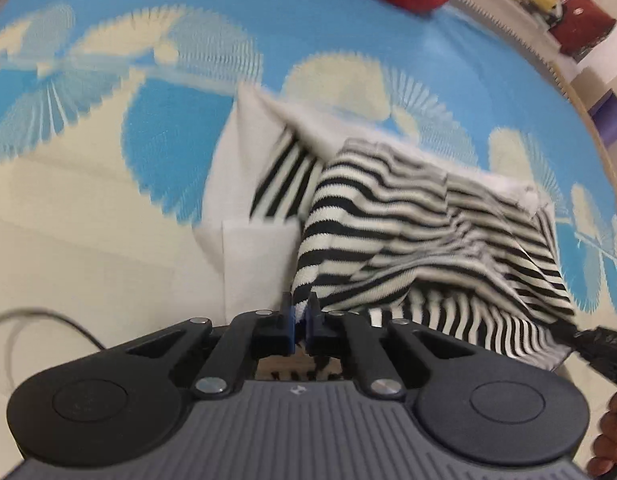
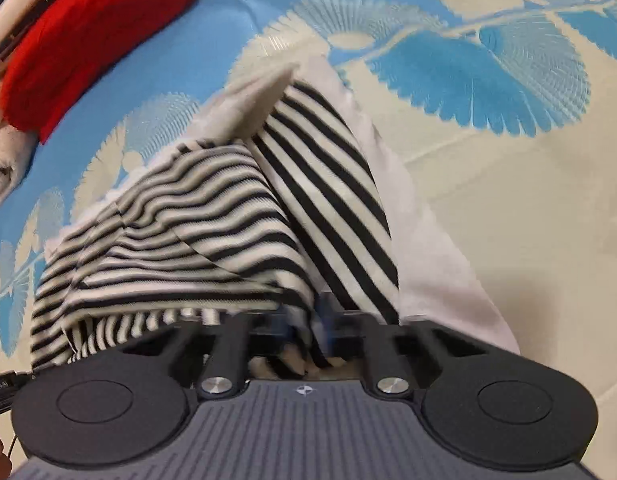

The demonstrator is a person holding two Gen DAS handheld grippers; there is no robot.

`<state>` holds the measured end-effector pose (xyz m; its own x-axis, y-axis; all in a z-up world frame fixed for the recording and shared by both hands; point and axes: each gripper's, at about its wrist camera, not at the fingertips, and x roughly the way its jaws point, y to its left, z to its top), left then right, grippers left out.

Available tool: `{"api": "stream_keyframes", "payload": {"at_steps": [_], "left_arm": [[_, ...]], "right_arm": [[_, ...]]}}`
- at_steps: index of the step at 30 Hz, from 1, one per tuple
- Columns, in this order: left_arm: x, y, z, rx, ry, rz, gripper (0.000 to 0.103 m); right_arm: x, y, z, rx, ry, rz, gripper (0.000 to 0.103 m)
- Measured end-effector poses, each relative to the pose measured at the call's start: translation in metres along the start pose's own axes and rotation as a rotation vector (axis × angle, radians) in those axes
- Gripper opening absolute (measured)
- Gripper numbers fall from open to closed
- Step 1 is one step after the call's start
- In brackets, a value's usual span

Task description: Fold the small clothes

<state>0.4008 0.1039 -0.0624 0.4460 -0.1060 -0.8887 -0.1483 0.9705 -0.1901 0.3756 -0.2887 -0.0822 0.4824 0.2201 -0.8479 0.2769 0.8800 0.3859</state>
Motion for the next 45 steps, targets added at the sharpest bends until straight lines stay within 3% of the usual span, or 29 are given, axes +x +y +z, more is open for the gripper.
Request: {"api": "stream_keyframes", "payload": {"at_steps": [2, 5, 7, 10, 12, 15, 18, 21, 25, 28, 29, 32, 35, 39, 42, 45], "left_arm": [[-0.008, -0.002, 0.000, 0.019, -0.025, -0.001, 0.004], [0.004, -0.001, -0.006, 0.030, 0.063, 0.029, 0.005], [0.011, 0.002, -0.010, 0.032, 0.102, 0.052, 0.006], [0.011, 0.000, -0.009, 0.067, 0.114, 0.077, 0.022], [0.003, -0.002, -0.004, 0.069, 0.065, 0.062, 0.026], [-0.022, -0.005, 0.002, 0.061, -0.082, 0.017, 0.027], [-0.039, -0.013, 0.003, 0.090, -0.175, -0.052, 0.027], [-0.034, -0.019, 0.000, 0.111, -0.148, -0.097, 0.027], [-0.009, -0.027, -0.007, 0.163, -0.021, -0.069, 0.027], [0.011, -0.021, -0.016, 0.188, 0.071, 0.044, 0.020], [0.018, -0.016, -0.019, 0.186, 0.091, 0.078, 0.023], [0.023, -0.014, -0.020, 0.202, 0.085, 0.127, 0.029], [0.007, -0.016, -0.015, 0.181, 0.008, 0.090, 0.029], [-0.017, -0.024, -0.011, 0.189, -0.102, 0.013, 0.029], [-0.008, -0.025, -0.015, 0.202, -0.044, 0.005, 0.029], [0.022, -0.024, -0.026, 0.267, 0.095, 0.116, 0.030]], "right_arm": [[-0.014, 0.000, 0.004, 0.024, -0.083, 0.006, 0.003], [-0.024, 0.000, 0.006, 0.025, -0.136, -0.005, 0.003], [-0.013, -0.006, 0.003, 0.048, -0.076, -0.026, 0.003], [0.009, -0.014, -0.001, 0.091, 0.028, -0.052, 0.006], [0.010, -0.008, 0.000, 0.049, 0.035, -0.072, 0.011], [-0.010, -0.002, 0.005, 0.046, -0.055, -0.095, 0.036], [-0.037, 0.009, 0.004, 0.021, -0.189, -0.080, 0.037], [-0.046, 0.022, -0.002, -0.043, -0.228, -0.024, 0.038], [-0.039, 0.020, -0.009, -0.023, -0.180, -0.013, 0.038], [-0.022, 0.019, -0.009, -0.028, -0.091, -0.014, 0.038], [-0.015, 0.017, -0.011, -0.022, -0.049, -0.026, 0.038], [0.005, 0.005, -0.014, 0.016, 0.034, -0.071, 0.039], [0.003, 0.003, -0.013, 0.034, 0.034, -0.064, 0.039], [-0.016, 0.010, -0.008, 0.030, -0.020, 0.017, 0.042], [-0.016, 0.012, -0.008, 0.005, -0.026, 0.007, 0.044], [0.003, -0.002, -0.010, 0.044, 0.035, -0.043, 0.044]]}}
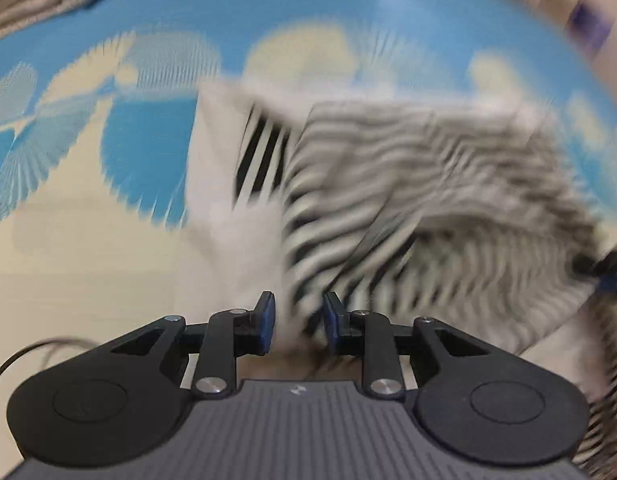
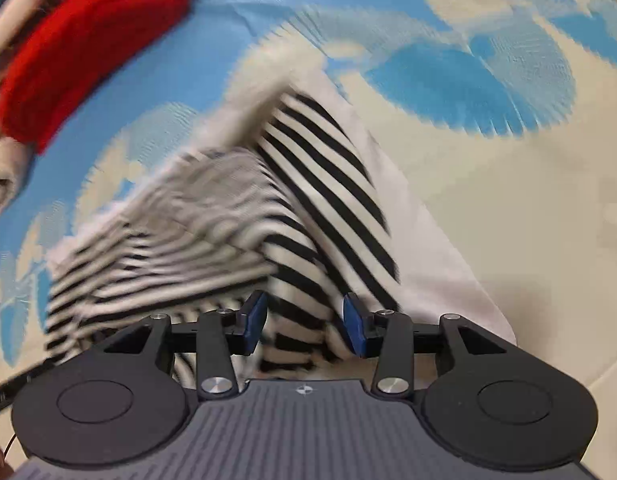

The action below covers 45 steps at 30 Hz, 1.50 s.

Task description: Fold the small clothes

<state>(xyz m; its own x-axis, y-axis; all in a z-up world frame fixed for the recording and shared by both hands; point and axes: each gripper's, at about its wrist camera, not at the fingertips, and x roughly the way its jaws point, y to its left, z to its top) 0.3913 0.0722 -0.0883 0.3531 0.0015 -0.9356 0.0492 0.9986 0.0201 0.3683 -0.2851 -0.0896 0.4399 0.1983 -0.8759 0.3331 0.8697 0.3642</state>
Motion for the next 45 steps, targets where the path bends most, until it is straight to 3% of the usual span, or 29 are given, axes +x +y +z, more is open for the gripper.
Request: {"api": "stream_keyframes", "payload": {"at_steps": [4, 9, 11, 16, 20, 23, 27, 30, 31, 33, 37, 42, 45], "left_arm": [[-0.015, 0.007, 0.000, 0.001, -0.041, -0.023, 0.032], [-0.065, 0.020, -0.004, -0.066, -0.227, -0.094, 0.033], [-0.079, 0.022, -0.012, -0.103, -0.264, -0.115, 0.033], [-0.127, 0.023, -0.058, -0.085, -0.330, -0.099, 0.033], [-0.167, 0.026, -0.100, -0.045, -0.369, -0.080, 0.033], [-0.176, 0.036, -0.143, -0.069, -0.337, -0.101, 0.033], [-0.158, 0.045, -0.195, -0.158, -0.221, -0.099, 0.033], [-0.136, 0.049, -0.220, -0.190, -0.120, -0.072, 0.034], [-0.130, 0.051, -0.226, -0.197, -0.099, -0.067, 0.035], [-0.120, 0.053, -0.236, -0.218, -0.064, -0.074, 0.037], [-0.107, 0.063, -0.250, -0.240, -0.025, -0.087, 0.049], [-0.102, 0.070, -0.260, -0.310, -0.008, -0.158, 0.050], [-0.095, 0.063, -0.257, -0.325, -0.009, -0.182, 0.052]], "right_arm": [[0.000, -0.012, 0.003, 0.065, 0.033, 0.000, 0.044], [-0.048, -0.005, 0.013, 0.010, -0.115, 0.031, 0.044], [-0.073, -0.007, 0.016, 0.001, -0.184, 0.040, 0.044], [-0.146, -0.027, -0.004, 0.010, -0.330, 0.098, 0.044], [-0.189, -0.051, -0.038, -0.074, -0.345, 0.145, 0.044], [-0.212, -0.079, -0.070, -0.145, -0.355, 0.118, 0.044], [-0.209, -0.120, -0.112, -0.167, -0.312, 0.071, 0.044], [-0.181, -0.150, -0.130, -0.095, -0.156, 0.029, 0.044], [-0.172, -0.160, -0.133, -0.045, -0.105, 0.051, 0.044], [-0.161, -0.170, -0.136, 0.001, -0.054, 0.051, 0.044], [-0.144, -0.171, -0.144, -0.017, 0.019, 0.001, 0.044], [-0.122, -0.167, -0.161, -0.056, 0.090, -0.056, 0.056], [-0.113, -0.169, -0.169, -0.053, 0.128, -0.094, 0.057]]}}
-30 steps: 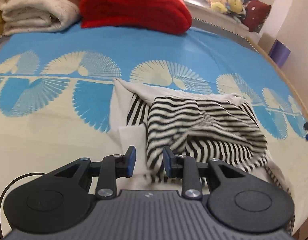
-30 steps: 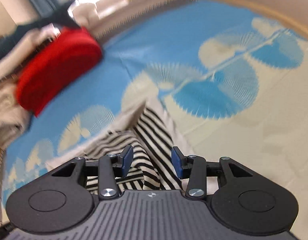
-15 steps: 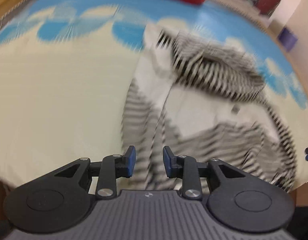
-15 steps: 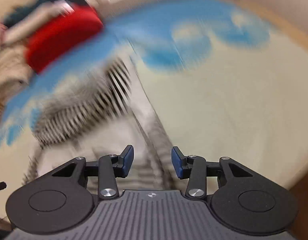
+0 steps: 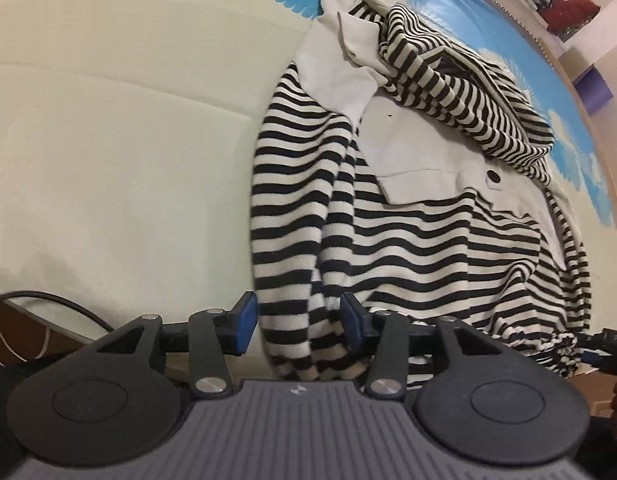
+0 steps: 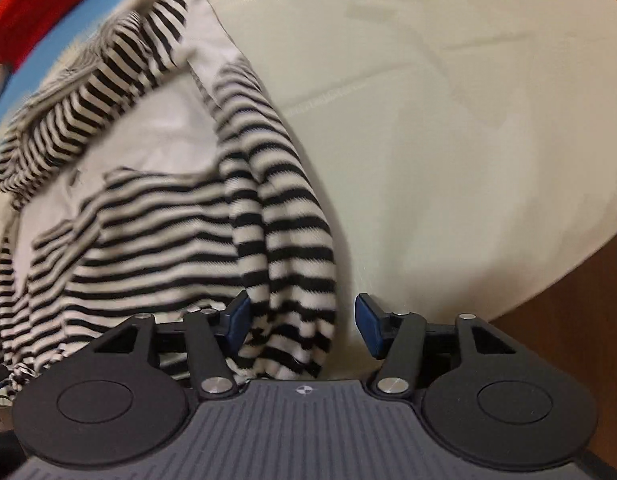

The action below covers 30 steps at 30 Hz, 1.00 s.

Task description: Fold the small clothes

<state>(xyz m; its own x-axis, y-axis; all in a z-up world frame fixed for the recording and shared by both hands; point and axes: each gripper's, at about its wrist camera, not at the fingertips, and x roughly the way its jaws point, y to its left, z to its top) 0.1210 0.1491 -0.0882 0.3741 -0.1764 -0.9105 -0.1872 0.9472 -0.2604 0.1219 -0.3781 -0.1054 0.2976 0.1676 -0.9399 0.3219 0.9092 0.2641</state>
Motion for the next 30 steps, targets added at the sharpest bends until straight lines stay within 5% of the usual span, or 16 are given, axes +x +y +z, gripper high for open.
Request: {"api": "stream_keyframes", "payload": {"at_steps": [7, 9, 13, 14, 24, 30], "left_arm": [[0.019, -0.013, -0.003, 0.043, 0.031, 0.047, 0.050], [0.020, -0.018, -0.004, 0.076, 0.025, 0.072, 0.047], [0.018, -0.019, -0.004, 0.099, 0.020, 0.044, 0.009], [0.017, -0.020, -0.004, 0.111, 0.015, 0.037, 0.008], [-0.009, -0.020, -0.006, 0.110, -0.063, 0.005, 0.009], [0.006, -0.016, -0.007, 0.082, 0.007, 0.033, 0.028]], "right_arm": [[-0.001, -0.001, -0.005, -0.001, -0.019, 0.004, 0.056], [0.000, 0.001, -0.004, -0.012, -0.021, 0.006, 0.046], [-0.002, 0.003, -0.004, -0.026, -0.029, 0.054, 0.017], [-0.003, 0.004, -0.004, -0.036, -0.035, 0.056, 0.012], [-0.036, -0.007, 0.001, 0.048, -0.137, 0.153, 0.007], [-0.021, -0.005, -0.002, 0.028, -0.068, 0.084, 0.017]]}}
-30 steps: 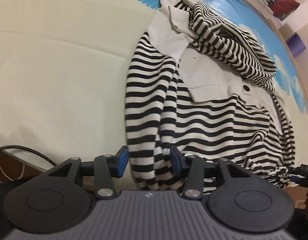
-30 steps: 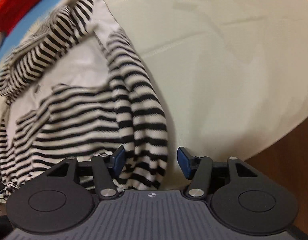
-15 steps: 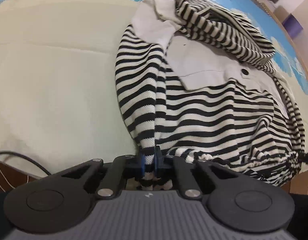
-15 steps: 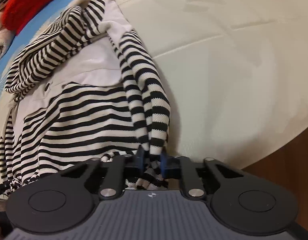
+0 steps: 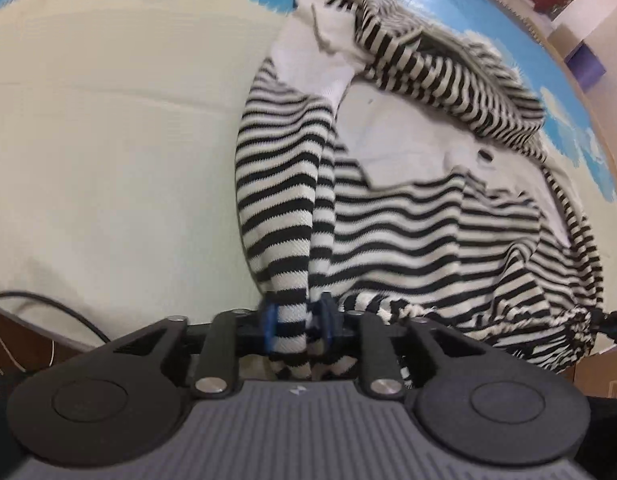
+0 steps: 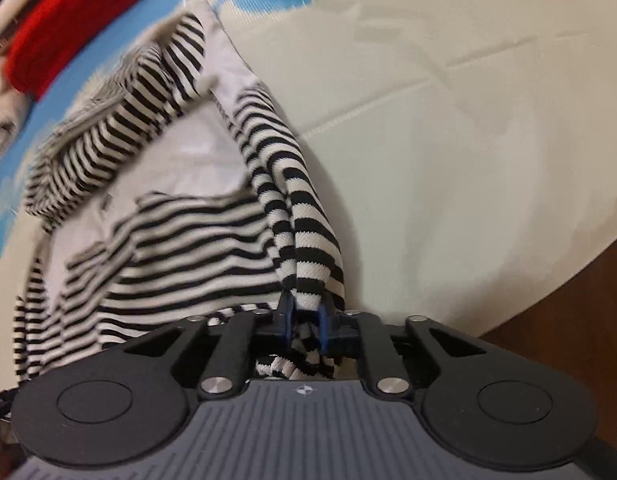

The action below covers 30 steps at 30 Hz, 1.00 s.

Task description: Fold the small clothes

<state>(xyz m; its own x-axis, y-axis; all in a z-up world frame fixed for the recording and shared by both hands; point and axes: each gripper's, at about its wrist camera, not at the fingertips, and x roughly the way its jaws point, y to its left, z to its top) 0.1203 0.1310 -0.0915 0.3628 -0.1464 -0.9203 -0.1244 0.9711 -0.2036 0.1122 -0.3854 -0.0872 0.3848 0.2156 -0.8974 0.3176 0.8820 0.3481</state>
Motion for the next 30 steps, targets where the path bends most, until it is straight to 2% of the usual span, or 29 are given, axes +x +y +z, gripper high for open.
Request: {"api": "stream_keyframes", "payload": {"at_steps": [1, 3, 4, 7, 9, 10, 12, 13, 16, 22, 27, 30], "left_arm": [[0.002, -0.001, -0.001, 0.009, 0.005, 0.010, 0.030], [0.005, -0.001, -0.002, 0.024, 0.012, 0.022, 0.032], [0.006, -0.001, -0.002, 0.027, 0.015, 0.023, 0.032], [0.008, -0.002, -0.003, 0.039, 0.018, 0.030, 0.031], [0.008, -0.004, -0.004, 0.059, 0.012, 0.033, 0.023], [0.007, -0.007, -0.005, 0.068, 0.008, 0.027, 0.011], [0.004, -0.012, -0.004, 0.094, -0.005, 0.025, 0.008], [0.002, -0.015, -0.003, 0.109, -0.010, 0.028, 0.008], [-0.016, -0.021, 0.007, 0.155, -0.041, 0.016, 0.007], [-0.080, -0.029, 0.026, 0.207, -0.177, -0.057, 0.007], [-0.141, -0.033, 0.014, 0.230, -0.258, -0.122, 0.006], [-0.179, -0.028, 0.004, 0.237, -0.291, -0.176, 0.006]], "right_arm": [[0.002, 0.001, -0.001, -0.006, 0.001, -0.009, 0.018], [0.005, 0.004, -0.001, -0.019, 0.010, -0.033, 0.033], [0.008, 0.005, -0.002, -0.023, 0.016, -0.046, 0.035], [0.014, 0.007, -0.005, -0.041, 0.041, -0.064, 0.036], [0.016, 0.009, -0.007, -0.069, 0.045, -0.071, 0.036], [0.017, 0.009, -0.008, -0.082, 0.046, -0.070, 0.033], [0.015, 0.012, -0.009, -0.098, 0.040, -0.054, 0.011], [0.013, 0.013, -0.009, -0.098, 0.032, -0.039, 0.009], [-0.002, 0.013, -0.006, -0.084, -0.025, -0.008, 0.007], [-0.059, 0.008, 0.011, 0.003, -0.171, 0.132, 0.006], [-0.112, 0.012, 0.001, -0.071, -0.261, 0.193, 0.004], [-0.155, 0.007, -0.015, -0.060, -0.303, 0.258, 0.003]]}}
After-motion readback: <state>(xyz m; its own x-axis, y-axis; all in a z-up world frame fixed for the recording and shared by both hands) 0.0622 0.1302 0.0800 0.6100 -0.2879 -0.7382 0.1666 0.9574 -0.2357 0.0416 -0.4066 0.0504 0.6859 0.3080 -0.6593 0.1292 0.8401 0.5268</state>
